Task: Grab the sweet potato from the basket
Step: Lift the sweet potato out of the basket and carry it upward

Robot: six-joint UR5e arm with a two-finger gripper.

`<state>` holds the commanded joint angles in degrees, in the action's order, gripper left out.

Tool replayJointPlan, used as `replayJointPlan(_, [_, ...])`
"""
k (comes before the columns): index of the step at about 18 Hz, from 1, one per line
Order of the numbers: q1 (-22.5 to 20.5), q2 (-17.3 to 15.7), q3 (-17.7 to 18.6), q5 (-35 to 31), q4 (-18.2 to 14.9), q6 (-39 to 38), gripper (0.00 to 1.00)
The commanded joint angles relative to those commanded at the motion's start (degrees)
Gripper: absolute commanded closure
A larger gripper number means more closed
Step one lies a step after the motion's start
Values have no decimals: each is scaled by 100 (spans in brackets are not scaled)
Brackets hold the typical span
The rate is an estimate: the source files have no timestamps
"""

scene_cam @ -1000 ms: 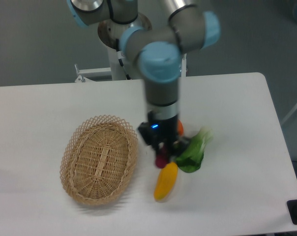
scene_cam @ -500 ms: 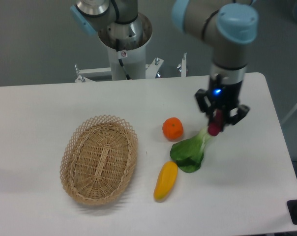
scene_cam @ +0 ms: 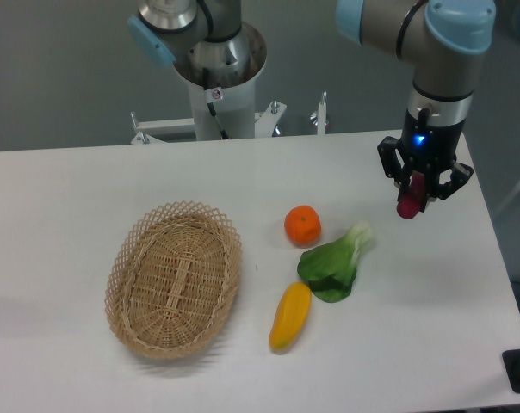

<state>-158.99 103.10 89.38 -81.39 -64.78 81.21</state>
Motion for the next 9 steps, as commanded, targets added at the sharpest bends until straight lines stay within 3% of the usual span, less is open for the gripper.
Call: replayJointPlan(9, [17,0,-26,9,26,9,71])
